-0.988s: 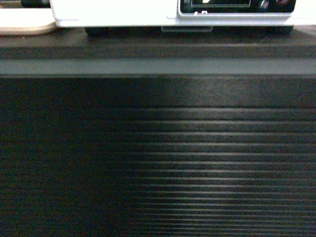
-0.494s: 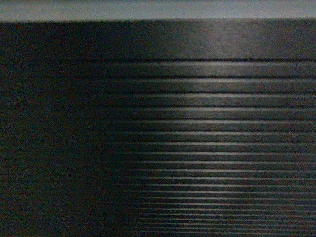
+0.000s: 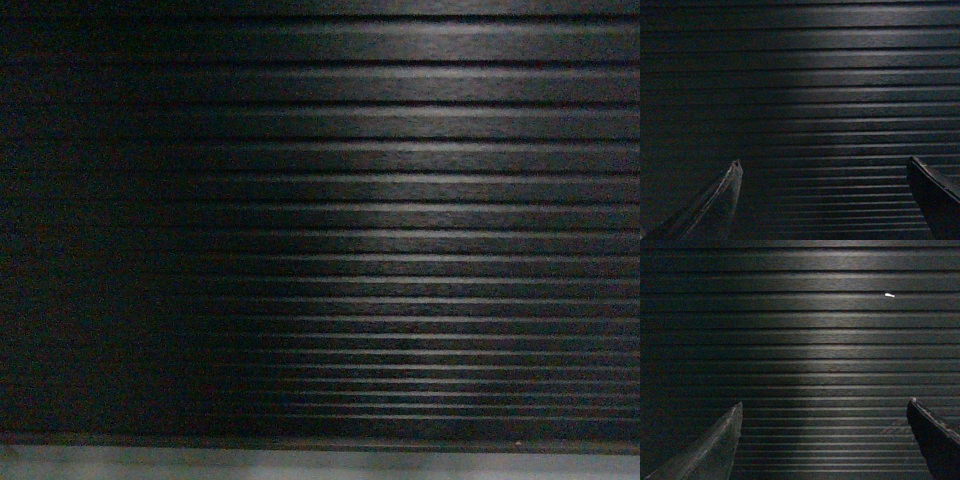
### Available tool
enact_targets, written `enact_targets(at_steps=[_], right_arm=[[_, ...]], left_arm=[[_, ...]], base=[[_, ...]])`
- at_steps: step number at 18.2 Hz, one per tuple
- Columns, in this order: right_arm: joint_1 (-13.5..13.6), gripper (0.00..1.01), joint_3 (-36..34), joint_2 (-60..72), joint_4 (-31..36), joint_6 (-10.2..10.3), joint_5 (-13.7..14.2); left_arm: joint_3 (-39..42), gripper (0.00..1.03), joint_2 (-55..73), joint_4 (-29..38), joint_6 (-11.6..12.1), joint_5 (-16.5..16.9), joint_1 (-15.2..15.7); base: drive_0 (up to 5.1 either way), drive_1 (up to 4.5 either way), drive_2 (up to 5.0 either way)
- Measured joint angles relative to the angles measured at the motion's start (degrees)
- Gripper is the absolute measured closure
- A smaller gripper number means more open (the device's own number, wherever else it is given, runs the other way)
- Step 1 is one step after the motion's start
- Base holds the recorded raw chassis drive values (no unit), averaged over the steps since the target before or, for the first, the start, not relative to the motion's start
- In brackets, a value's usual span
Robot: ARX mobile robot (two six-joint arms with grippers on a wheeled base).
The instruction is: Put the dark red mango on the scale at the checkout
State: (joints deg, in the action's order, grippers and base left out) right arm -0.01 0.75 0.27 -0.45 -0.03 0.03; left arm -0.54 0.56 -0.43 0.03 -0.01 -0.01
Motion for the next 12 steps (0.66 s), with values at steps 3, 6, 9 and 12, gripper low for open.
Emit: enact_targets(at_steps=[3,6,9,12], right_arm=[[0.0,0.03,0.0,0.0,0.1,0.0,0.0],[0.0,0.03,0.0,0.0,0.2,0.0,0.0],[0.0,0.03,0.0,0.0,0.2,0.0,0.0],[0.0,0.03,0.0,0.0,0.2,0.0,0.0]], left_arm=[[0.0,0.05,0.0,0.1,0.0,0.0,0.0],[0.0,0.05,0.0,0.2,0.0,0.0,0.0],[0.0,0.05,0.0,0.2,0.0,0.0,0.0],[0.0,0.05,0.0,0.2,0.0,0.0,0.0]], base=[[0.0,0.00,0.0],[0.0,0.00,0.0],[0.0,0.00,0.0],[0.0,0.00,0.0]])
